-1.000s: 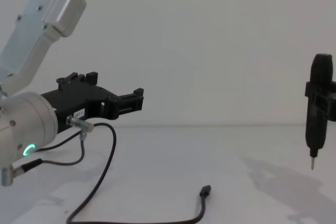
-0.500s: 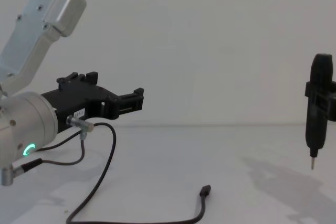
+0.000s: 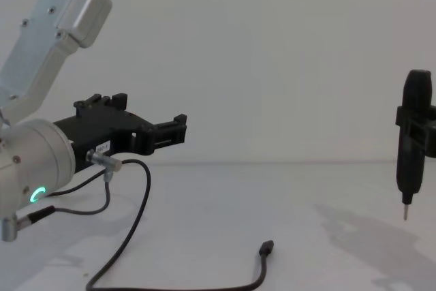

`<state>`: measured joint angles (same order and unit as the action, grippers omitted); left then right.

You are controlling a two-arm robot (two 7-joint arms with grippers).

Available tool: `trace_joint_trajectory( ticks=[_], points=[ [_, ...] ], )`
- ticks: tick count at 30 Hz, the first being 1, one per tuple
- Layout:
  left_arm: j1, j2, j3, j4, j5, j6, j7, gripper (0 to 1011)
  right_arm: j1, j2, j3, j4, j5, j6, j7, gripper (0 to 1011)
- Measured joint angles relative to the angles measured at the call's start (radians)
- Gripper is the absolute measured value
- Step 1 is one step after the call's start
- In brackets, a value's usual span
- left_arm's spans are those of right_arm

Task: Pick up the data cable with the one hand.

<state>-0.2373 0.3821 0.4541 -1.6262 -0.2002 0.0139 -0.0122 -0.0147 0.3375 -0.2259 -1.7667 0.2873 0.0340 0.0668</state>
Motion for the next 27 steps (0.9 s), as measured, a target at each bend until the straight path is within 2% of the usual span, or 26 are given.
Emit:
trace_joint_trajectory(
  ticks=[6,16,21,22,27],
  points=[
    [-0.003,0.003,0.001,0.0,-0.001,0.0,-0.018,1001,0.0,0.0,0.0,0.0,0.0,0.0,0.0,284],
    [0.016,0.05,0.007,-0.049,-0.034,0.016,-0.111,1001,0.0,0.0,0.0,0.0,0.0,0.0,0.0,283],
    [0.057,0.113,-0.004,-0.121,-0.067,0.042,-0.178,1001,0.0,0.0,0.0,0.0,0.0,0.0,0.0,284],
    [0.057,0.113,-0.004,-0.121,-0.067,0.042,-0.178,1001,0.0,0.0,0.0,0.0,0.0,0.0,0.0,284],
    [0.112,0.202,-0.039,-0.213,-0.108,0.078,-0.245,1001,0.0,0.0,0.0,0.0,0.0,0.0,0.0,284]
  ],
)
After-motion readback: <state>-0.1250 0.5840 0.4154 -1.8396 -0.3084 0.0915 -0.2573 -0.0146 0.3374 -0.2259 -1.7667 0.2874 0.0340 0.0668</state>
